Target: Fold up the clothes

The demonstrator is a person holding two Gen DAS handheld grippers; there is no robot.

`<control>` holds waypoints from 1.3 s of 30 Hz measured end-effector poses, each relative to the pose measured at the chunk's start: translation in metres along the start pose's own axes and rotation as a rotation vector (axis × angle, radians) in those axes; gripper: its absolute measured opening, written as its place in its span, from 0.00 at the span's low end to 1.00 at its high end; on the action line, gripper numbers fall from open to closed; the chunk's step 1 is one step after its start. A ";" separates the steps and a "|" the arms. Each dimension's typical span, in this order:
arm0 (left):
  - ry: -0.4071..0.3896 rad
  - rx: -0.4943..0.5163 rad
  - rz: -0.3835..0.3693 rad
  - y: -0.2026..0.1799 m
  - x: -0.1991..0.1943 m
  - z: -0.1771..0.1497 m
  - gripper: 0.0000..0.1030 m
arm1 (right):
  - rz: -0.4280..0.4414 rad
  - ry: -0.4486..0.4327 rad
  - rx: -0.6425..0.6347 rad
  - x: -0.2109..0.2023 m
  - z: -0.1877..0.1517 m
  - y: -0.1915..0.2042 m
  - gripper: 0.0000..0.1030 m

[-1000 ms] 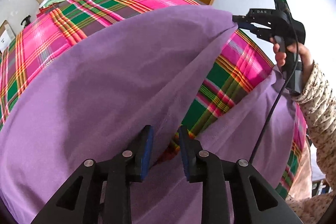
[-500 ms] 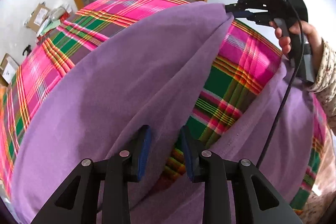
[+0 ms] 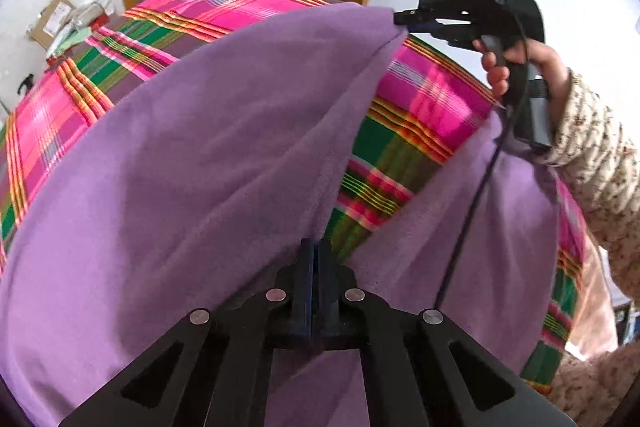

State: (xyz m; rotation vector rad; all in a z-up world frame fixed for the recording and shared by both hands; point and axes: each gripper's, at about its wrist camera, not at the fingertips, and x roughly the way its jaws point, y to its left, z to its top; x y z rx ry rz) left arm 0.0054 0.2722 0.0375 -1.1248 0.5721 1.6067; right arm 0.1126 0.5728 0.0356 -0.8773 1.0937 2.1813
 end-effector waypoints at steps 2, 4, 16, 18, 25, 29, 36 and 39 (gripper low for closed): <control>0.009 -0.019 -0.077 0.000 -0.002 -0.002 0.00 | 0.003 -0.005 -0.022 -0.003 -0.001 0.001 0.03; 0.010 -0.006 -0.060 -0.004 -0.001 -0.005 0.00 | -0.003 -0.030 -0.043 -0.010 -0.002 0.002 0.03; -0.075 -0.131 -0.011 0.029 -0.029 -0.004 0.02 | -0.132 -0.057 -0.071 -0.037 -0.013 0.004 0.06; -0.086 -0.179 -0.015 0.042 -0.035 -0.007 0.04 | -0.112 -0.084 -0.181 -0.051 -0.029 0.025 0.06; -0.092 -0.370 -0.068 0.083 -0.036 -0.018 0.10 | 0.077 0.025 -0.627 -0.056 -0.094 0.119 0.19; -0.118 -0.455 -0.111 0.101 -0.034 -0.023 0.10 | 0.165 0.114 -0.819 -0.041 -0.132 0.162 0.21; -0.118 -0.523 -0.158 0.120 -0.023 -0.028 0.10 | 0.194 0.223 -1.034 -0.022 -0.178 0.194 0.31; -0.131 -0.556 -0.201 0.128 -0.021 -0.031 0.10 | 0.190 0.251 -1.087 -0.018 -0.188 0.199 0.42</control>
